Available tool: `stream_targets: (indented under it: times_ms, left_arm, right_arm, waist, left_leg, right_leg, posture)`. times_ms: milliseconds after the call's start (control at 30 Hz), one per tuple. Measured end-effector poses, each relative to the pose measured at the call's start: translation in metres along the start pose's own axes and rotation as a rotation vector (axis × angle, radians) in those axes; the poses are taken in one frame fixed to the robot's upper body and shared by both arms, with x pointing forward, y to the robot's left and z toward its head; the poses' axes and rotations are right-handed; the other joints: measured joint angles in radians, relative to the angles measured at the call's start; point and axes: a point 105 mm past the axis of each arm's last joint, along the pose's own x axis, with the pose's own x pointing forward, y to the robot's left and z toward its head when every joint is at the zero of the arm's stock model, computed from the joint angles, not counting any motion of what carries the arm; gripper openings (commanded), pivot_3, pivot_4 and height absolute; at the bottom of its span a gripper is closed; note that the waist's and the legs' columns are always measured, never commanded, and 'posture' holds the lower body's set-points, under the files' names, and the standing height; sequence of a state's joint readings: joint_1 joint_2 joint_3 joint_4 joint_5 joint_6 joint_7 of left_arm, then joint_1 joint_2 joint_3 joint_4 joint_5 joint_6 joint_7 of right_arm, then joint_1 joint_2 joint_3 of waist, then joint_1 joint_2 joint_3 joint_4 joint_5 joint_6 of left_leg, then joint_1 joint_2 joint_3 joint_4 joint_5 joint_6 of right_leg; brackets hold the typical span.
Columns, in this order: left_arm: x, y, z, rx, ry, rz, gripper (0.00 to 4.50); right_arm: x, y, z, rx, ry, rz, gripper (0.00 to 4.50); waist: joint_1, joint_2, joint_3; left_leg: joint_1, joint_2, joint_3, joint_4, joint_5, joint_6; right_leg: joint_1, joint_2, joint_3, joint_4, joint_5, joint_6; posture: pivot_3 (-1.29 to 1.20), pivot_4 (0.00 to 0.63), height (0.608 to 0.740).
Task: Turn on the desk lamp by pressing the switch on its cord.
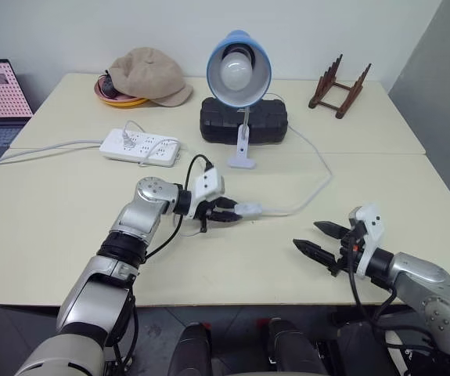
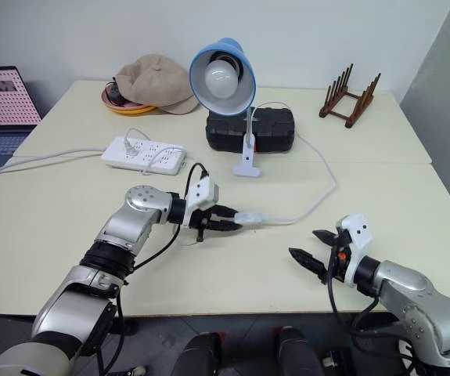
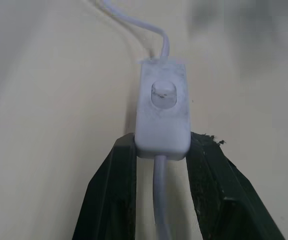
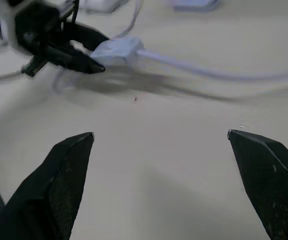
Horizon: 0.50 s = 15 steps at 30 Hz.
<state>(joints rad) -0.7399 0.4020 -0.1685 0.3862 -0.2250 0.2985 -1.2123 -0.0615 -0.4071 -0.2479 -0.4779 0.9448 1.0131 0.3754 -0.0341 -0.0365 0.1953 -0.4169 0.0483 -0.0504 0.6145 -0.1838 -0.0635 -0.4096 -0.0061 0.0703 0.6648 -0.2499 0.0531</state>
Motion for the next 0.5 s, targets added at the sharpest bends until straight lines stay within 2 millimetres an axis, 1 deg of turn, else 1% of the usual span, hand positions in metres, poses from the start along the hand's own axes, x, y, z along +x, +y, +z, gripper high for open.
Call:
stream_targets:
  times_ms: [67, 100, 200, 300, 367, 500]
  left_arm:
    - [0.007, -0.006, 0.018, -0.022, -0.077, 0.0, 1.07]
    - [0.009, -0.008, 0.021, -0.029, -0.094, 0.009, 1.07]
    - [0.013, -0.016, 0.02, -0.065, -0.122, 0.041, 1.07]
    - [0.016, -0.023, 0.019, -0.082, -0.128, 0.054, 1.07]
    - [0.016, -0.024, 0.022, -0.072, -0.127, 0.059, 1.07]
    - [0.015, -0.024, 0.02, -0.081, -0.122, 0.076, 1.07]
  right_arm:
    - [0.01, 0.007, 0.001, 0.134, 0.002, 0.028, 4.5]
    - [0.013, 0.008, 0.005, 0.17, -0.007, 0.032, 4.5]
    - [0.028, 0.015, 0.022, 0.289, -0.053, 0.055, 4.5]
    - [0.046, 0.022, 0.044, 0.381, -0.109, 0.065, 4.5]
    - [0.051, 0.024, 0.055, 0.414, -0.135, 0.054, 4.5]
    - [0.052, 0.02, 0.054, 0.442, -0.12, 0.014, 4.5]
  waist:
    - [0.001, 0.001, 0.0]
    - [0.0, 0.001, 0.0]
    - [-0.007, 0.001, -0.001]
    - [-0.01, 0.001, -0.001]
    - [-0.01, 0.001, -0.001]
    - [-0.006, 0.001, -0.001]
  left_leg:
    - [0.0, 0.0, 0.0, 0.0, 0.0, 0.0]
    - [0.001, 0.0, 0.0, 0.0, 0.0, 0.0]
    - [0.001, 0.0, 0.0, 0.0, 0.0, 0.0]
    - [0.001, 0.0, 0.0, 0.0, 0.0, 0.001]
    - [0.0, 0.0, -0.001, 0.0, 0.0, 0.001]
    - [-0.001, 0.0, 0.0, 0.0, 0.0, 0.001]
  right_leg:
    - [0.0, 0.0, 0.0, 0.0, 0.0, 0.0]
    - [0.0, 0.0, 0.0, 0.0, 0.0, 0.0]
    - [0.0, 0.0, 0.001, 0.0, 0.0, 0.0]
    - [0.0, 0.001, 0.0, 0.0, 0.0, 0.0]
    - [0.0, 0.001, 0.0, 0.0, 0.0, 0.0]
    - [0.0, 0.001, 0.001, -0.002, 0.0, 0.0]
  posture:
    - [0.0, 0.15, 0.74]
    - [0.0, 0.15, 0.74]
    - [0.0, 0.15, 0.74]
    - [0.0, 0.15, 0.74]
    - [0.0, 0.15, 0.74]
    - [0.0, 0.15, 0.74]
